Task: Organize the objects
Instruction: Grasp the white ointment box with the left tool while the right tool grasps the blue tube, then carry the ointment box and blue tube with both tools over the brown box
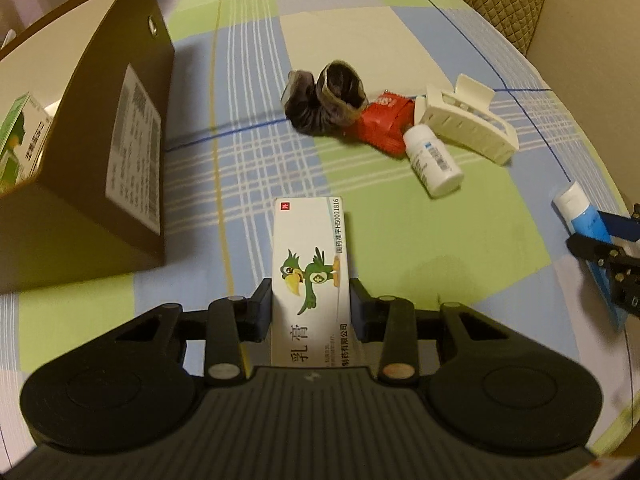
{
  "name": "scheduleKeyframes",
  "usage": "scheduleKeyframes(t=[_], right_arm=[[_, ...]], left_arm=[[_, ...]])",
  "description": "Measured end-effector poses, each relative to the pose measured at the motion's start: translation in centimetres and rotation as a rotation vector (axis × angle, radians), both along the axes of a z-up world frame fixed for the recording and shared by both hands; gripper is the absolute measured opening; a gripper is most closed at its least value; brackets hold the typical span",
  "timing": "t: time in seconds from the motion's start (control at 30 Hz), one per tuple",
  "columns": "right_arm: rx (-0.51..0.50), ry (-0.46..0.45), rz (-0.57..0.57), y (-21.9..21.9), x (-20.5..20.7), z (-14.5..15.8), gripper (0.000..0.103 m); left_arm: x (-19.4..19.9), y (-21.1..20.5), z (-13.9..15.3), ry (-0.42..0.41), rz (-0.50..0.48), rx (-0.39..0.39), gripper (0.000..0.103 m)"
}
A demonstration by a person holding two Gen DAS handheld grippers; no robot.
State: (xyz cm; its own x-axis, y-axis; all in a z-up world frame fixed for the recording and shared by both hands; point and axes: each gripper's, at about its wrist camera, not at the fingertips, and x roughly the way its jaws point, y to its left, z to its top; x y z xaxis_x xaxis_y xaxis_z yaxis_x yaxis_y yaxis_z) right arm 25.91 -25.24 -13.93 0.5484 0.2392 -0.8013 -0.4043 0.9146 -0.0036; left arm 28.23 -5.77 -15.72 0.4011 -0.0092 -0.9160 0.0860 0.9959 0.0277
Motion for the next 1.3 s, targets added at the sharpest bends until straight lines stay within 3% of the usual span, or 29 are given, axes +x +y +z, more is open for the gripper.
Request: scheduleKeyframes(t=[0.4, 0.8, 1.3], right_arm=[[0.035, 0.036, 0.128, 4.2, -3.4, -0.1, 0.036], [0.150, 0.115, 0.144, 6.5, -4.7, 0.3, 0.035], [0.296, 0.122, 0.202, 11.9, -4.2, 3.9, 0.035]], left_arm=[[-3.5, 1.1, 0.4, 0.004, 0.010, -0.019, 0.033], [-7.7, 4.8, 1.1, 0.007, 0.060, -0.034, 0.033], [-9.9, 11.4, 6.3, -0.104, 0.160, -0.060, 0.033]])
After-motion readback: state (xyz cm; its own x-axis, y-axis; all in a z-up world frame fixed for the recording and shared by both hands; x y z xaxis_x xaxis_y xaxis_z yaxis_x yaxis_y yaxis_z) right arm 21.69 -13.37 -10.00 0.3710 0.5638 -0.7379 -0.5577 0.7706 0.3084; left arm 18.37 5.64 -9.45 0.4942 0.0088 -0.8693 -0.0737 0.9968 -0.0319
